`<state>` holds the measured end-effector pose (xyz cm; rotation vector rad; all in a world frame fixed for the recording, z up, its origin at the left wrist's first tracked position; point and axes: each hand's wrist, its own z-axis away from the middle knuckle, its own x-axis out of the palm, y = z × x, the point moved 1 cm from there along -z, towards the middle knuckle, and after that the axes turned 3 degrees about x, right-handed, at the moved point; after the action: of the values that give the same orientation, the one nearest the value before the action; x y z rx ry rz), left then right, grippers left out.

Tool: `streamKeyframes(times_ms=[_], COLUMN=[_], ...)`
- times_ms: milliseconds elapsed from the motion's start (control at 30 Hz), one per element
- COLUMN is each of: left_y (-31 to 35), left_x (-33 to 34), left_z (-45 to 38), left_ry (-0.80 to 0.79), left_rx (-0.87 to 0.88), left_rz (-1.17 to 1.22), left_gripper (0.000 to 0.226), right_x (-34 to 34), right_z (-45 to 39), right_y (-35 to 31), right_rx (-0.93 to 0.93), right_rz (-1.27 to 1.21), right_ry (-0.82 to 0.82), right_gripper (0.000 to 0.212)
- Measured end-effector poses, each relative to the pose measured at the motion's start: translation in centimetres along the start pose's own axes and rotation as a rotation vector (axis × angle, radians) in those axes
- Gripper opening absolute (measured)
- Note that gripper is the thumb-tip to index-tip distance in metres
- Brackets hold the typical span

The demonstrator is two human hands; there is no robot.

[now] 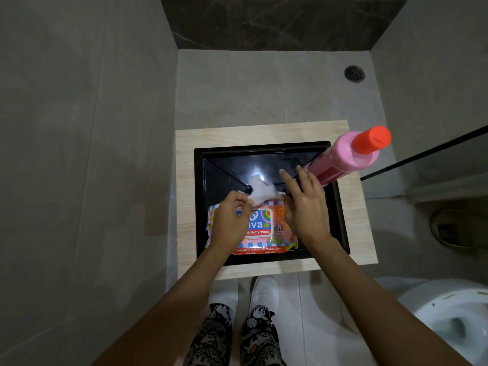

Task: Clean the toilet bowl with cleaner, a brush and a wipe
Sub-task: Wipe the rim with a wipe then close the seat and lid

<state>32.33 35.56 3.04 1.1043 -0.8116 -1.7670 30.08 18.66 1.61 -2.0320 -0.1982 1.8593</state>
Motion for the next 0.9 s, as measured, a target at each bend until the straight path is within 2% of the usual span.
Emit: streamKeyframes(times_ms=[167,300,400,500,633,800,900], left_y=[0.0,-0.1,-0.1,-0.1,-0.7,-1.3,-1.7], left_x=[-1.3,-2.0,-2.6,-3.2,-3.6,-4.0,-3.8], left_z=[-0.9,-1.3,-1.5,-1.6,-2.0,-2.1,-1.7], left_ry=[-0.044,-0.11,-0.185,-0.191,-0.144,-0.043,0.035], left_rx=[-0.1,-0.138,-0.123,-0.093,-0.094,-0.087,0.008], left_rz=[0.03,-0.011,-0.028,-0.04,-0.103,-0.109,-0.285], left_gripper=[0.01,0.013,0.011,0.01,0.01,0.009,0.016], right_x=[1.1,2.3,2.8,3.1,2.8,1.8,1.3], right_z=[1.1,0.3,-0.9,-1.6,-1.7,-1.1,-0.5], right_y=[-0.3,-0.7,-1.0,-0.9,-0.7,-0.8,-0.8], right_rx=[-0.078,-0.079,-0.07,-0.068,-0.051,-0.074,-0.122], right_rz=[-0.034,-0.034,-0.003,0.06,0.018,-0.011,-0.005], right_ry=[-0.088,-0.204,-0.271,-0.373,-0.307,-0.163,-0.118], right_gripper=[0.041,0.048,0.05,0.04,0.019,0.013,0.016])
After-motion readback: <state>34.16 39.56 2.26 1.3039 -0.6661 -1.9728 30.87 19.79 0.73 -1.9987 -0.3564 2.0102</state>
